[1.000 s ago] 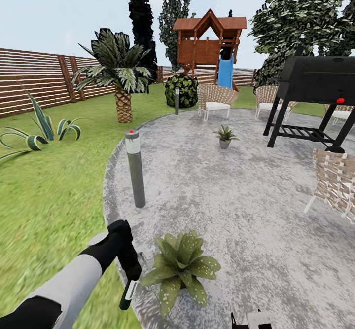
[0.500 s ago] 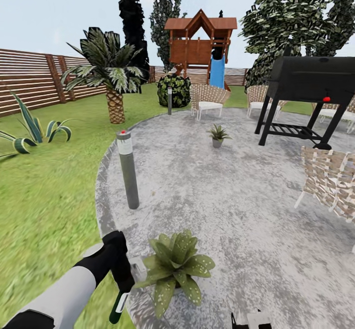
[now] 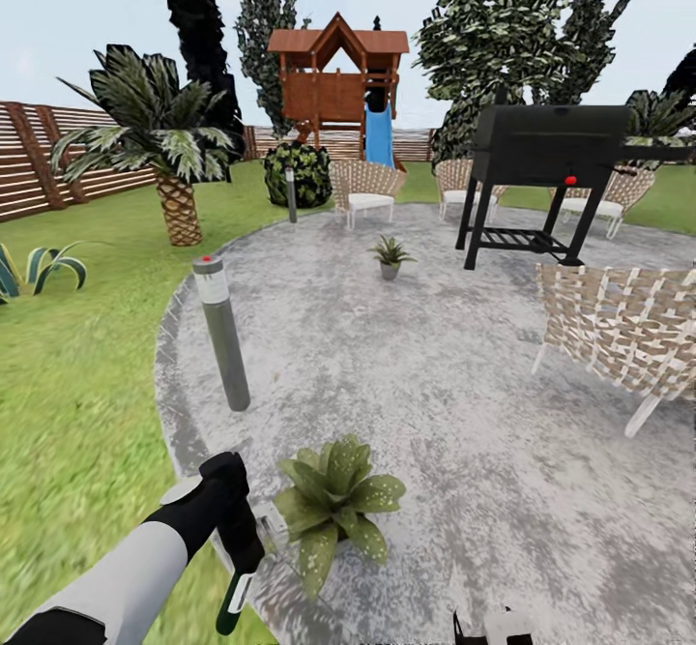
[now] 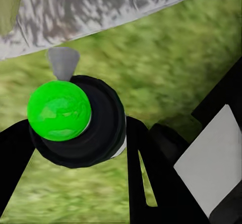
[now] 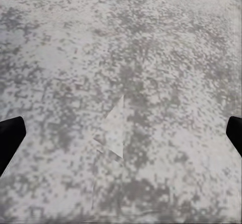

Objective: Pick up the pesticide atomizer in the garden and spray insectifuge to fully cover both potted plants in the garden.

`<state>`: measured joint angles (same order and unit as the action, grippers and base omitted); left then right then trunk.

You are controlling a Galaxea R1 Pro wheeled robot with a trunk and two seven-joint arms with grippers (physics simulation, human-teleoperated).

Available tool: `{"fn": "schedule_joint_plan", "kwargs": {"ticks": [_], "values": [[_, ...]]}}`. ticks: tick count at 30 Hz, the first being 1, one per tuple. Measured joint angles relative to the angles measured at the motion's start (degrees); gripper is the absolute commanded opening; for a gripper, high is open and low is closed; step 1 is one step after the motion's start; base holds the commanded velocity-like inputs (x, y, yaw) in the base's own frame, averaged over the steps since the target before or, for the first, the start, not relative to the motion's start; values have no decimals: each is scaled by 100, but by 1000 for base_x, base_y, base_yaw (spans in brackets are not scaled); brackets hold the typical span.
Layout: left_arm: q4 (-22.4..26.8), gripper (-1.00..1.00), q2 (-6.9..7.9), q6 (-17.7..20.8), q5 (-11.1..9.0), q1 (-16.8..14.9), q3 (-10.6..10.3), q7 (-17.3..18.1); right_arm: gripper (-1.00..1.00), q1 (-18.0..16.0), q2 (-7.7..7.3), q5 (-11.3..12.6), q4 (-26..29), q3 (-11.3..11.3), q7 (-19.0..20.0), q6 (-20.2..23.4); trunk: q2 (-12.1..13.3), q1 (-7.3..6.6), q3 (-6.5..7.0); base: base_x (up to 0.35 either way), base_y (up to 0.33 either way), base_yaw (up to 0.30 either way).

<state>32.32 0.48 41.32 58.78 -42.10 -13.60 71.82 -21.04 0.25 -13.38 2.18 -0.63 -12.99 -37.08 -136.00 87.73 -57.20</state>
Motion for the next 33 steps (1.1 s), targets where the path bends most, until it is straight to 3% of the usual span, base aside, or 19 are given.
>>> {"fn": "schedule_joint_plan", "kwargs": {"ticks": [10, 21, 33], "values": [[-18, -100, 0, 1, 8, 0, -5, -20, 100, 0, 0, 1, -1, 0, 0, 2, 0, 2, 0, -105, 288, -193], [-30, -100, 37, 7, 38, 0, 0, -23, 100, 0, 0, 1, -1, 3, 0, 3, 0, 2, 0, -222, 247, -42], [30, -100, -6, 11, 35, 0, -14, -35, 100, 0, -1, 1, 0, 5, -2, -1, 0, 0, 0, -112, 141, -252]]}}
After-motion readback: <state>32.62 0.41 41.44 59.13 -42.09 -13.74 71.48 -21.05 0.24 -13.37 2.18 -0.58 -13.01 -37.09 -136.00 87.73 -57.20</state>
